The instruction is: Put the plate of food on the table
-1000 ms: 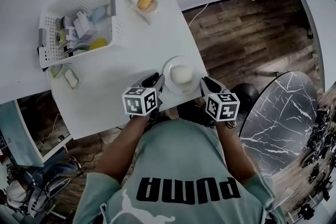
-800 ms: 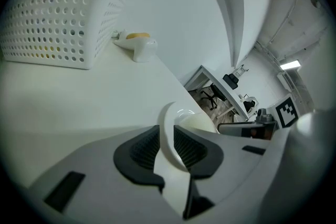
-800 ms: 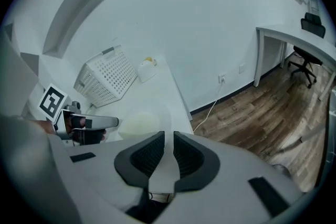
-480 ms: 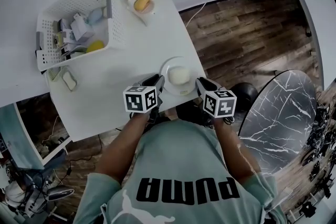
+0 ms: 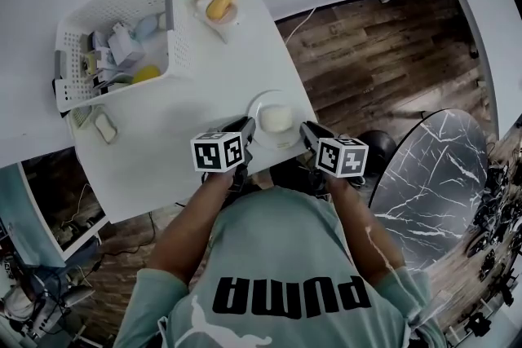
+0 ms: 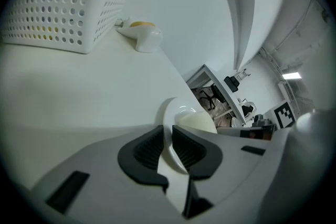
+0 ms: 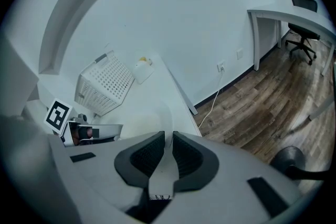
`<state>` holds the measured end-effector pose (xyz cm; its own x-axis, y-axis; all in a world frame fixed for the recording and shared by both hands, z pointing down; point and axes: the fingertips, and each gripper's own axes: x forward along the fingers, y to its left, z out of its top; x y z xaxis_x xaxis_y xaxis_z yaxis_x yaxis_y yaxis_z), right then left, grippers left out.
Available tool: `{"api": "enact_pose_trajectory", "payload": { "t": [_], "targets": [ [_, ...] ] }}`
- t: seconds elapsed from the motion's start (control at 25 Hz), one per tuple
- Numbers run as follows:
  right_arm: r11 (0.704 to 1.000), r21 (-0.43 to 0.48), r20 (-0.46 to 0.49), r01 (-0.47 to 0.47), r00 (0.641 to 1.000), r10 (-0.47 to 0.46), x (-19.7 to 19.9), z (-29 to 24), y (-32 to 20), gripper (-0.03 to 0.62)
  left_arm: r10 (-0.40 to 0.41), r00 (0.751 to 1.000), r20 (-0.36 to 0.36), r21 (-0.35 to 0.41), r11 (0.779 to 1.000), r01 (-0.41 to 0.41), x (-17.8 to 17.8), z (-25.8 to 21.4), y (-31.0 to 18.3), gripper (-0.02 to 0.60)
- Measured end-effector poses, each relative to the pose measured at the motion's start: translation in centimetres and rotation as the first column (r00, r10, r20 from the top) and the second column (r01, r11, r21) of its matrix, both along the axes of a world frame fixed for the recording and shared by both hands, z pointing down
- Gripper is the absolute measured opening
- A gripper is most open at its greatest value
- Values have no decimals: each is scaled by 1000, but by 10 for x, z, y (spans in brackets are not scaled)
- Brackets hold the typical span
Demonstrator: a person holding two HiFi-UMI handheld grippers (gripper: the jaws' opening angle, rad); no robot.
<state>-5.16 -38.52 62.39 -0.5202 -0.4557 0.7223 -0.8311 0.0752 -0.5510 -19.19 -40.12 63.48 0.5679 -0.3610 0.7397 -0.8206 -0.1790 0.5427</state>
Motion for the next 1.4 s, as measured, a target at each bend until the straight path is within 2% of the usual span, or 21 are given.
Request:
{"api": "enact_pose_trajectory", "payload": {
  "t": [0.24, 0.48, 0.76, 0.96, 1.4],
  "targets": [
    [1000, -7, 23, -20, 1000, 20, 2, -1, -1, 40, -38, 999, -38, -27, 999, 37, -1, -1, 0, 52],
    [999, 40, 2, -12, 1000, 12, -2, -17, 0, 38, -65, 996, -60, 4, 998, 65, -6, -16, 3, 48],
    [993, 113, -13, -16, 1000, 17, -13, -49, 6, 38, -83, 989, -119, 67, 993, 92, -18, -50, 12, 44],
    [986, 160, -22, -54, 998, 59, -22, -68, 21, 38, -72, 985, -159, 114, 989, 91, -28, -74, 27, 40],
    [941, 314, -79, -124, 985, 156, -48, -127, 69, 34, -25, 969, -247, 215, 973, 80, -55, -121, 69, 40]
  ]
}}
